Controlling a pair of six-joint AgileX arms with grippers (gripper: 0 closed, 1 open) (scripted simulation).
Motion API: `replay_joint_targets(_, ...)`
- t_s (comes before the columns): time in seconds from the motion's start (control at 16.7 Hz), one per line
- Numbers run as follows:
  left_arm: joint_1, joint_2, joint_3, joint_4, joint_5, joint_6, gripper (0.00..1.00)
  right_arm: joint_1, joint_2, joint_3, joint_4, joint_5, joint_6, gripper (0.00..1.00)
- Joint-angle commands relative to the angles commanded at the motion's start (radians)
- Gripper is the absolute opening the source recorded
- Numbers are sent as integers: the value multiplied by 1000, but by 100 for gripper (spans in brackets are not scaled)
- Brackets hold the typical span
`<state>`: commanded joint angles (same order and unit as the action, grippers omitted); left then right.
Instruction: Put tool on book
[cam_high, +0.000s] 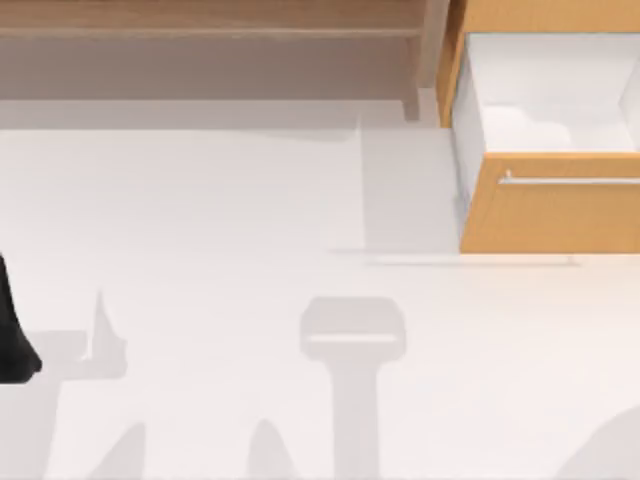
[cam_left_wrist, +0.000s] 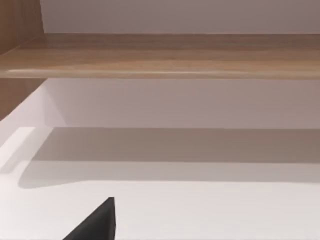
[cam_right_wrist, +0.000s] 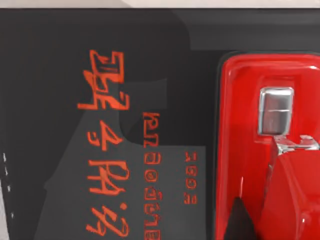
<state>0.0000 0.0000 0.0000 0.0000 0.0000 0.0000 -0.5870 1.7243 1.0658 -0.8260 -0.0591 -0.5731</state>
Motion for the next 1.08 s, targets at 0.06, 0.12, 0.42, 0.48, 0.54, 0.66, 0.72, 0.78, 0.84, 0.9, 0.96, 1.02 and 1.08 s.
replay_joint_targets(0.06,0,0,0,0,0,0,100,0,0,0,0,0,0,0)
replay_joint_targets(0.12,0,0,0,0,0,0,100,0,0,0,0,0,0,0)
replay_joint_targets(0.42,0,0,0,0,0,0,100,0,0,0,0,0,0,38)
replay_joint_targets(0.48,0,0,0,0,0,0,100,0,0,0,0,0,0,45)
replay_joint_targets(0.54,0,0,0,0,0,0,100,0,0,0,0,0,0,53)
replay_joint_targets(0.66,0,0,0,0,0,0,100,0,0,0,0,0,0,68)
replay_joint_targets(0.72,0,0,0,0,0,0,100,0,0,0,0,0,0,75)
replay_joint_targets(0.78,0,0,0,0,0,0,100,0,0,0,0,0,0,83)
replay_joint_targets(0.84,0,0,0,0,0,0,100,0,0,0,0,0,0,90)
replay_joint_targets(0.9,0,0,0,0,0,0,100,0,0,0,0,0,0,98)
replay_joint_targets(0.96,0,0,0,0,0,0,100,0,0,0,0,0,0,100)
replay_joint_targets(1.02,0,0,0,0,0,0,100,0,0,0,0,0,0,100)
replay_joint_targets(1.08,0,0,0,0,0,0,100,0,0,0,0,0,0,100)
